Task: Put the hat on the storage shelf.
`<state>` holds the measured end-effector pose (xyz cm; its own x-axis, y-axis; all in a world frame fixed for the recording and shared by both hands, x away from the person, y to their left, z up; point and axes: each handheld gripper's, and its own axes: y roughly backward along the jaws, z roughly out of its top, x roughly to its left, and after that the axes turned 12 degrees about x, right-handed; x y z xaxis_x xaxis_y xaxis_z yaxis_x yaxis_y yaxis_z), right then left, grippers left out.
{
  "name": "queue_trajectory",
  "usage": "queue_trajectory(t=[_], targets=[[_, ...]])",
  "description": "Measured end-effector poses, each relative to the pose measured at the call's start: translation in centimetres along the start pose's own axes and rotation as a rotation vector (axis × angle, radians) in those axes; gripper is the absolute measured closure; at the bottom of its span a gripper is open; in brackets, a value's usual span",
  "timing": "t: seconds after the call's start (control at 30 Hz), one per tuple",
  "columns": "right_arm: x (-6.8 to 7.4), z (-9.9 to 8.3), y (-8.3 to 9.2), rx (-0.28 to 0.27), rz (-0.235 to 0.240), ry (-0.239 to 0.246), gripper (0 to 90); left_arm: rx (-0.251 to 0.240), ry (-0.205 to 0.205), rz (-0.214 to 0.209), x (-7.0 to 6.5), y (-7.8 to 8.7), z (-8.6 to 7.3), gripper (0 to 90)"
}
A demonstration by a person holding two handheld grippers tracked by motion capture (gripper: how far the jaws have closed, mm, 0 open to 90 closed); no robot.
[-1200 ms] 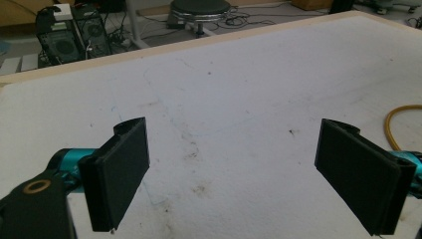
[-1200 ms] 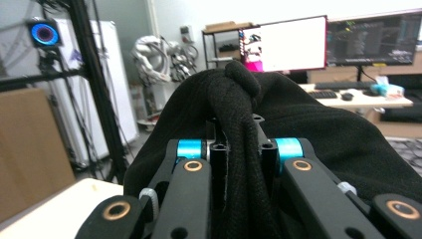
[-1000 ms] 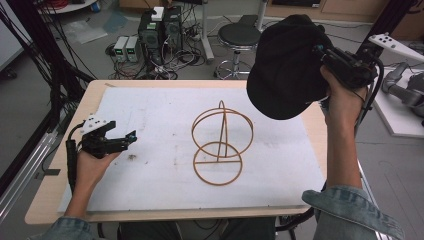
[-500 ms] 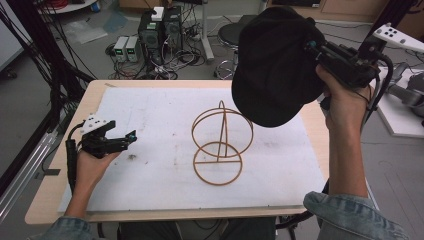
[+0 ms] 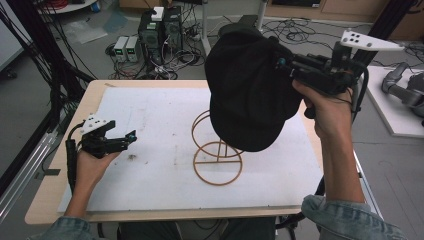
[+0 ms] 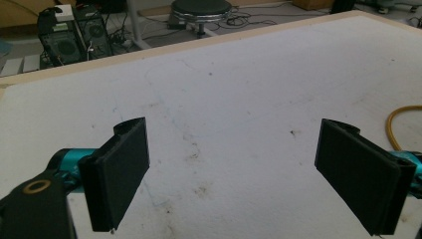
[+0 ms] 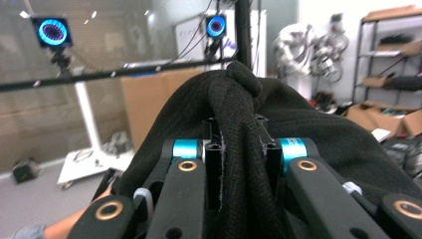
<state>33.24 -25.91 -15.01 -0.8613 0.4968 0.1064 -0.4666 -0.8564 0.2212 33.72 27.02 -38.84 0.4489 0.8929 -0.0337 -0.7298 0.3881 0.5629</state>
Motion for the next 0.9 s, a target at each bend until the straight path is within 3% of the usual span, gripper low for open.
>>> queue_trajectory(t=[0.17, 0.63, 0.9], targets=[[-0.1, -1.1, -1.5, 0.055, 0.045, -0.009, 79.2, 0.000, -0.002, 0.001, 0.0, 0.0, 0.0, 14.3], [0.0, -4.4, -5.5, 0.198, 0.105, -0.033, 78.3, 0.001, 0.000, 0.003, 0.0, 0.0, 0.0, 14.3], [0.0, -5.3, -6.7, 0.241, 0.118, -0.035, 77.0, 0.000, -0.001, 0.002, 0.0, 0.0, 0.0, 14.3]])
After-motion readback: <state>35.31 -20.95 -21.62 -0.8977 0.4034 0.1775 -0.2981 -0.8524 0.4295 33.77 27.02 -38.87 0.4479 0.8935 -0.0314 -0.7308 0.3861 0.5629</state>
